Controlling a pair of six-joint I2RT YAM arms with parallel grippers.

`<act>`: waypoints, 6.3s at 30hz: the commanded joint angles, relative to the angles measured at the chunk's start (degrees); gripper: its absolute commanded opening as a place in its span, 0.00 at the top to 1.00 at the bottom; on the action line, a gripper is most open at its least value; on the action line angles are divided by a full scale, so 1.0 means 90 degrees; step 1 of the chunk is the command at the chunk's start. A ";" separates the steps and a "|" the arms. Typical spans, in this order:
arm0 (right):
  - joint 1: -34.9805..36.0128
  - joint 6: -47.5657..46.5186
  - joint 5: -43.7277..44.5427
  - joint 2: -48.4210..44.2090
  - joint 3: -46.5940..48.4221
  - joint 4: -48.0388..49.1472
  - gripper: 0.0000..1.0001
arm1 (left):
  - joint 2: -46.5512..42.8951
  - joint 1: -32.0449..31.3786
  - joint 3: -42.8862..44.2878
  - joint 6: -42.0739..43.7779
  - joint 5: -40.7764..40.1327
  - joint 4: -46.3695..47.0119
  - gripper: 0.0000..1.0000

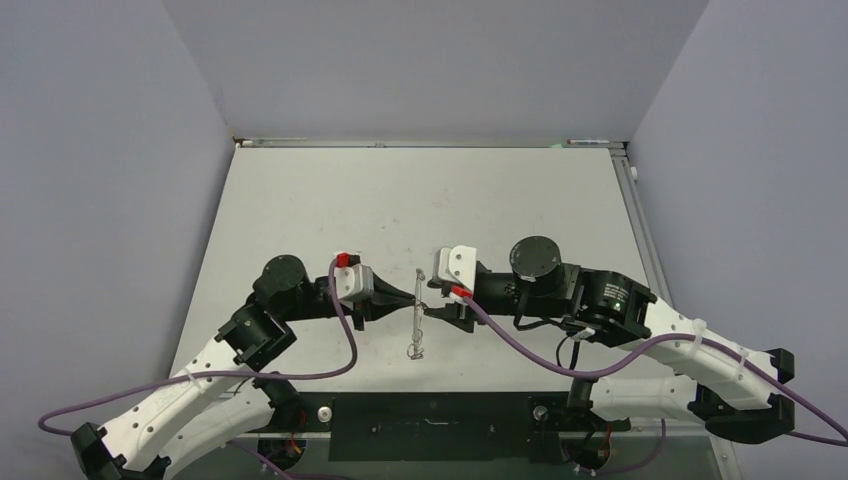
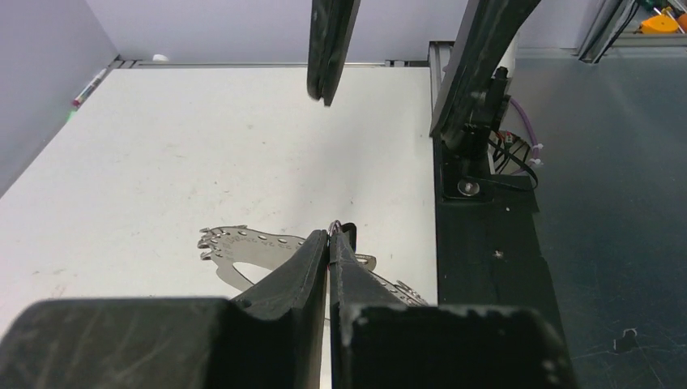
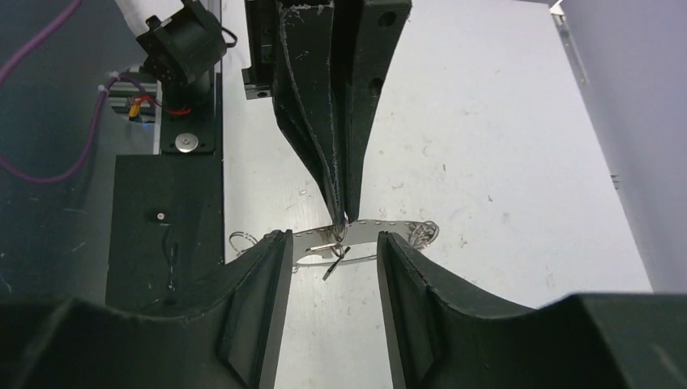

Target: Put the keys on the keyring

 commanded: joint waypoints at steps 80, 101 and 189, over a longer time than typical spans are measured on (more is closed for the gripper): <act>-0.1144 0.0930 -0.2546 0.0064 -0.1050 0.3179 0.77 | -0.0826 0.0872 -0.1276 -0.2699 0.0457 0.4811 1.00; -0.1147 0.0984 -0.2742 0.0136 -0.1171 0.3351 0.95 | -0.0855 0.0871 -0.1300 -0.2668 0.0446 0.4843 1.00; -0.0196 -0.0334 -0.0689 0.0693 0.0187 0.1035 0.82 | -0.0505 0.0595 -0.0190 -0.0301 0.0248 0.0867 1.00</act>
